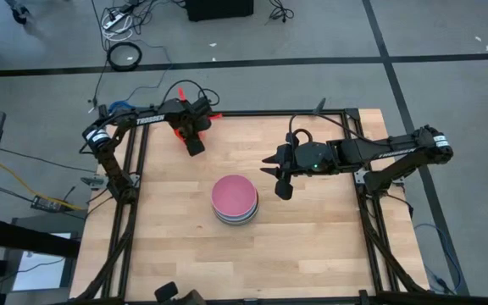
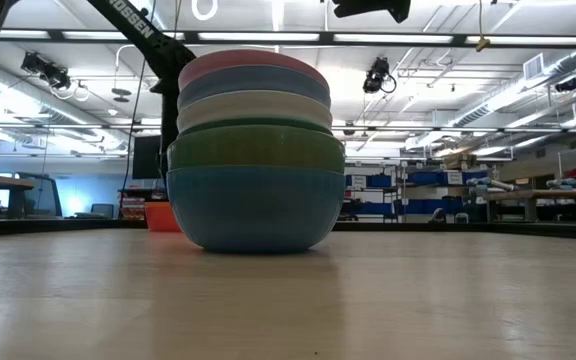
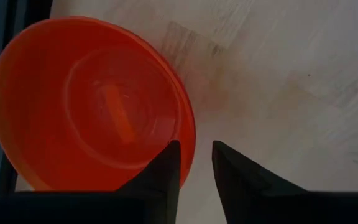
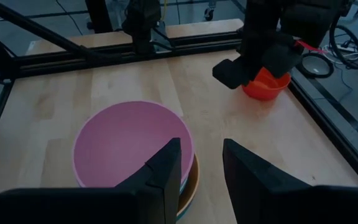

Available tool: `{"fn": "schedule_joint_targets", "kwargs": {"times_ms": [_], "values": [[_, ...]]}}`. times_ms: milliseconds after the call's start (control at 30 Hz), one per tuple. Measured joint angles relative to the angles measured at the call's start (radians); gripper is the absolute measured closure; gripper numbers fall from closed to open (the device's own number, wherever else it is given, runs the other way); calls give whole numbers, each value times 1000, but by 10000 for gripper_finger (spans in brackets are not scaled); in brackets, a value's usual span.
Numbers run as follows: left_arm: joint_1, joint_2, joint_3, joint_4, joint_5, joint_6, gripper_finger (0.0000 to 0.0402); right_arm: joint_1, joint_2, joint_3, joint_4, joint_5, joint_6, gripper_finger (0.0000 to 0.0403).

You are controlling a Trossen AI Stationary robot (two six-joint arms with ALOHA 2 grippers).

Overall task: Nest bowls inside each other
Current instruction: Stack the orange bowl on top of the pink bowl

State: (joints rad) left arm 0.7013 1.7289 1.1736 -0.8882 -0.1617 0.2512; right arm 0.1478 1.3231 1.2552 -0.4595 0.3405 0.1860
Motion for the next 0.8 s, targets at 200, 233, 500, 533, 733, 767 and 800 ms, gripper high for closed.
{"fn": "schedule_joint_targets", "kwargs": {"times_ms": [200, 233, 500, 533, 733, 767, 800], "values": [[0, 0, 0, 4, 1, 0, 324, 0, 0, 0, 0, 0, 0, 296], [0, 0, 0, 3, 1, 0, 325, 0, 0, 0, 0, 0, 0, 296], [-1, -4, 0, 4, 17, -1, 325, -2, 0, 0, 0, 0, -3, 296], [-1, -8, 0, 4, 18, -1, 325, -2, 0, 0, 0, 0, -3, 296], [-3, -53, 10, 4, 17, -1, 325, -2, 0, 0, 0, 0, -3, 296], [-3, -58, 14, 5, 17, -1, 325, -2, 0, 0, 0, 0, -3, 296], [-3, -62, 18, 3, 17, -1, 325, -2, 0, 0, 0, 0, -3, 296]]}}
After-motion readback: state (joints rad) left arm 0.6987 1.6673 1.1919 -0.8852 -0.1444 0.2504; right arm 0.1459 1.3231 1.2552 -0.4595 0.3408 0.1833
